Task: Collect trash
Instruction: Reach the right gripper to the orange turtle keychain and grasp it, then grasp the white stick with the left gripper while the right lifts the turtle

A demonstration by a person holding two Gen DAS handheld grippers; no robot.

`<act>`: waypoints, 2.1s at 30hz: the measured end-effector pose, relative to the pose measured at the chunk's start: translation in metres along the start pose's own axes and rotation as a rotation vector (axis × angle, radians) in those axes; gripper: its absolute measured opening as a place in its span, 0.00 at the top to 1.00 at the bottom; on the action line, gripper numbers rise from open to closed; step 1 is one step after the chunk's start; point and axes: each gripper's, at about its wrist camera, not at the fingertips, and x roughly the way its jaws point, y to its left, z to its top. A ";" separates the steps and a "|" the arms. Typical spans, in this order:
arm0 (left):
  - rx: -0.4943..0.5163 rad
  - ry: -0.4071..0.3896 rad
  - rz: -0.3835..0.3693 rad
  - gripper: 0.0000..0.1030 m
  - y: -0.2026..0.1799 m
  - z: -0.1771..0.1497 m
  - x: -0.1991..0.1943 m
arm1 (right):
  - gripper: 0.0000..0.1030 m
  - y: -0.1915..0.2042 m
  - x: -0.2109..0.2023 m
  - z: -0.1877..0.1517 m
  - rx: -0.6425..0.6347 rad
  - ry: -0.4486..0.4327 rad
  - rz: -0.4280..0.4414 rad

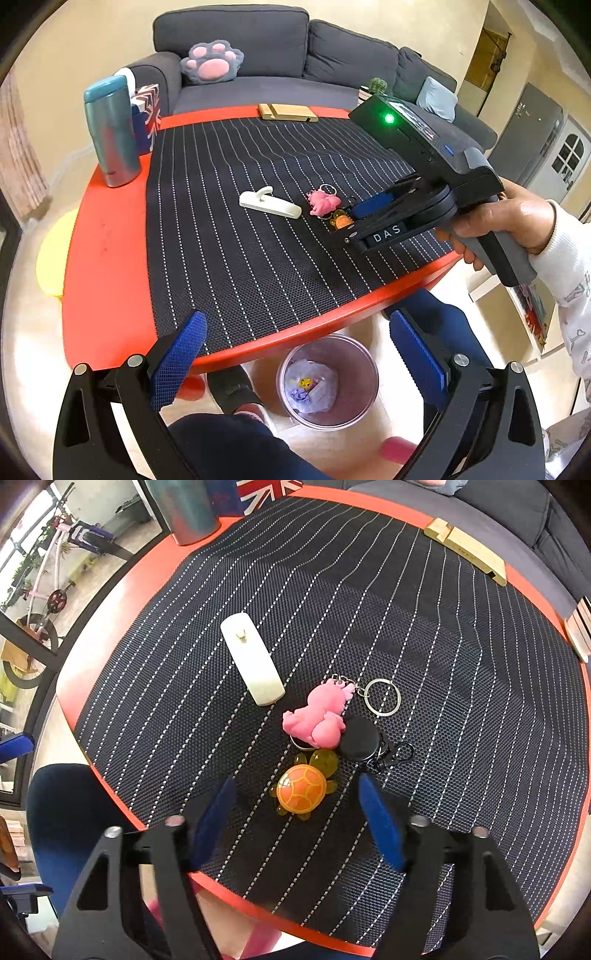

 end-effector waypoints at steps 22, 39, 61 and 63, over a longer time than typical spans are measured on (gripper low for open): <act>0.031 -0.002 0.005 0.07 -0.003 0.023 0.012 | 0.64 -0.013 -0.031 -0.019 0.019 -0.066 -0.006; 0.122 0.057 0.017 0.07 0.004 0.081 0.051 | 0.64 -0.031 -0.061 -0.038 0.050 -0.119 0.028; 0.196 0.186 0.084 0.10 0.027 0.117 0.123 | 0.64 -0.055 -0.063 -0.047 0.093 -0.130 0.033; 0.186 0.196 0.076 0.21 0.028 0.116 0.126 | 0.64 -0.055 -0.062 -0.048 0.095 -0.130 0.034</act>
